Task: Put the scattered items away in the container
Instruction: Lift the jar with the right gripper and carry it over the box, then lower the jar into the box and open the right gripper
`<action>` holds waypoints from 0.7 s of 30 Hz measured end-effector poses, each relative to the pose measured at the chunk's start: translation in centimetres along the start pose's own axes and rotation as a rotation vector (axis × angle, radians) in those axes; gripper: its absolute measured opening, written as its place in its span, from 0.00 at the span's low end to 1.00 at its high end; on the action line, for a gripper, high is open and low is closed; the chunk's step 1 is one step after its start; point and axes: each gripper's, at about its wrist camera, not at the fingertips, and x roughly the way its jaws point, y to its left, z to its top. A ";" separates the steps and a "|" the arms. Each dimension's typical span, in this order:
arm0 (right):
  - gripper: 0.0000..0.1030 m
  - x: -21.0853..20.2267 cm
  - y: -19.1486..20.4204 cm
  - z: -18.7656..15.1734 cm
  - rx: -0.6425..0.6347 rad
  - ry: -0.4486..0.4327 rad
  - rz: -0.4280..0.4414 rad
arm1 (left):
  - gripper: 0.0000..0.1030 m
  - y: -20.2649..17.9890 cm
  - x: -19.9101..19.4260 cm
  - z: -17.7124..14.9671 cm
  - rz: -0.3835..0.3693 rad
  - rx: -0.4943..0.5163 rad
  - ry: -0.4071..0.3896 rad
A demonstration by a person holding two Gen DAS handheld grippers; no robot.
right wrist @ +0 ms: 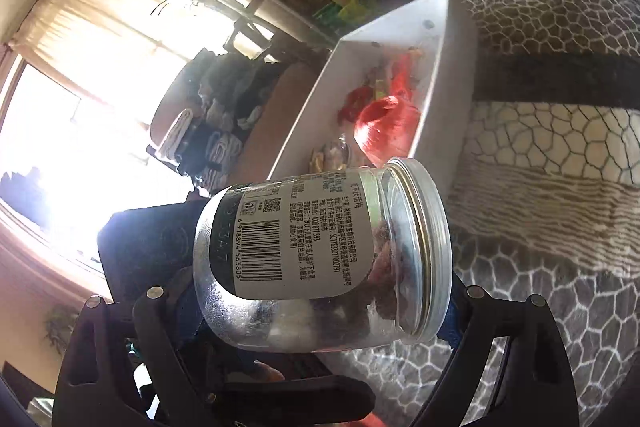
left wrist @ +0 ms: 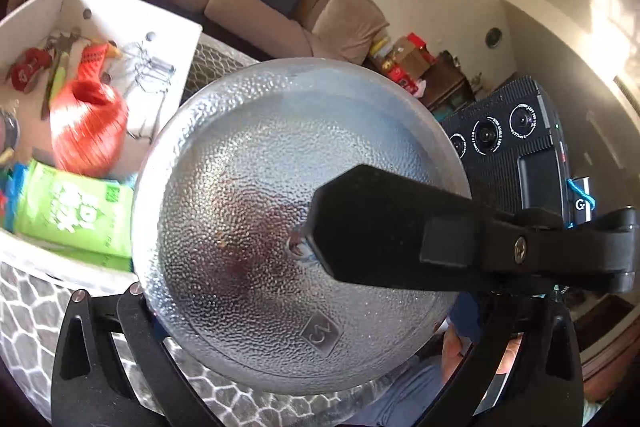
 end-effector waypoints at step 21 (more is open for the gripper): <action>0.87 26.7 -5.0 17.7 0.184 0.132 -0.131 | 1.00 26.2 -2.2 14.4 0.279 -0.245 -0.008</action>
